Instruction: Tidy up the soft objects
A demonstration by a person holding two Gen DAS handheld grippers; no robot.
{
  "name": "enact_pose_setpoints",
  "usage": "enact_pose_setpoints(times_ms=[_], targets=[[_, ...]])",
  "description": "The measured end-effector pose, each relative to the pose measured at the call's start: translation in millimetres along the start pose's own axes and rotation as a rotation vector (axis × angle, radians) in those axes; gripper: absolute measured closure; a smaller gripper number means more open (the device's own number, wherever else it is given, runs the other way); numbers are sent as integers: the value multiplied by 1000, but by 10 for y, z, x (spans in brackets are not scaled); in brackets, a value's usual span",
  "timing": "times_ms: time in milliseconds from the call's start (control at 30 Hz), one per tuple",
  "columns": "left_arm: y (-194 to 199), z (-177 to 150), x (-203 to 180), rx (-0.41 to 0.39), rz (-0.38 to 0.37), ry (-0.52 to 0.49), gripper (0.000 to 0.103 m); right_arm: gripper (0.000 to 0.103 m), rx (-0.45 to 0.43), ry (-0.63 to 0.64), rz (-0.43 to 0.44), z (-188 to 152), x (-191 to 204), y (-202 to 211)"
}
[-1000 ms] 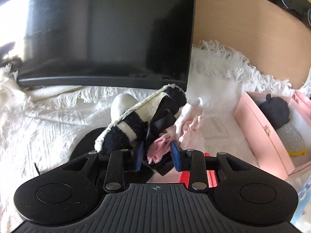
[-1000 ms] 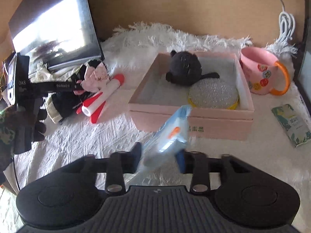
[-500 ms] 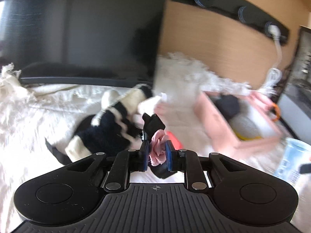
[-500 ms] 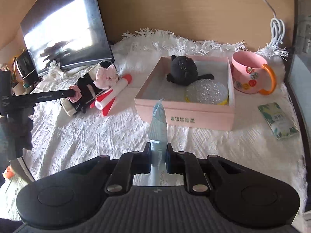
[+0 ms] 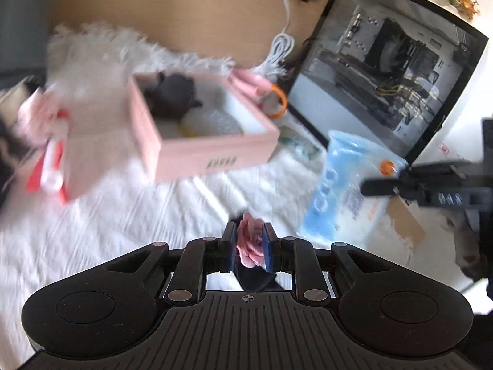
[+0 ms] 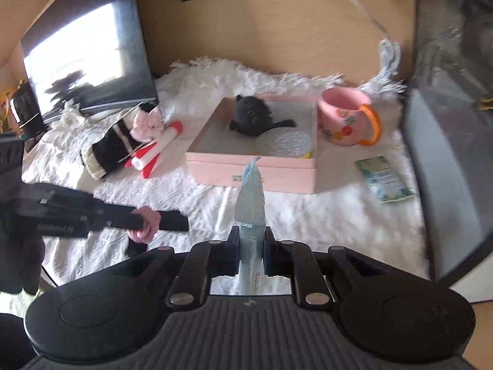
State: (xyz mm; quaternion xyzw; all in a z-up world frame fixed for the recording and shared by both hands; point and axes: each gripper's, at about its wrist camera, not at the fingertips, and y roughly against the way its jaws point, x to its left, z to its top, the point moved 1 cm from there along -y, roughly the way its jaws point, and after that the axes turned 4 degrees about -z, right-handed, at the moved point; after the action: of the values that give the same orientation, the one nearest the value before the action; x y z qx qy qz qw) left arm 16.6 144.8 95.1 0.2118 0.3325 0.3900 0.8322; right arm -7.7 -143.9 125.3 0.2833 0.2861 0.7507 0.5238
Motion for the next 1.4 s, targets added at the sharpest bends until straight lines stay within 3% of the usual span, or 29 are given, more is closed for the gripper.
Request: enact_pose_setpoints(times_ms=[200, 333, 433, 567, 733, 900, 1067, 1133, 1233, 1333, 1400], targets=[[-92, 747, 35, -151, 33, -4, 83, 90, -59, -67, -55, -87, -176, 218], [-222, 1226, 154, -300, 37, 9, 82, 90, -67, -101, -84, -153, -264, 264], [-564, 1346, 353, -230, 111, 76, 81, 90, -72, -118, -112, -161, -303, 260], [-659, 1140, 522, -213, 148, 139, 81, 90, -108, -113, -115, -9, -366, 282], [-484, 698, 609, -182, 137, 201, 81, 90, -125, -105, -24, 541, -404, 91], [-295, 262, 539, -148, 104, 221, 81, 90, -83, -70, 28, 1187, -336, -431], [-77, -71, 589, -158, 115, 304, 81, 87, 26, -94, 160, 1701, -314, -1136], [-11, -153, 651, -152, 161, 330, 81, 75, 12, -68, 78, 1802, -318, -1414], [109, -259, 739, -144, 241, 350, 81, 66, -12, 9, -50, 1810, -282, -1615], [192, -371, 855, -141, 299, 390, 81, 50, -29, 41, -52, 1670, -207, -1592], [237, -435, 918, -146, 335, 413, 81, 44, -46, 79, -62, 1508, -50, -1548]])
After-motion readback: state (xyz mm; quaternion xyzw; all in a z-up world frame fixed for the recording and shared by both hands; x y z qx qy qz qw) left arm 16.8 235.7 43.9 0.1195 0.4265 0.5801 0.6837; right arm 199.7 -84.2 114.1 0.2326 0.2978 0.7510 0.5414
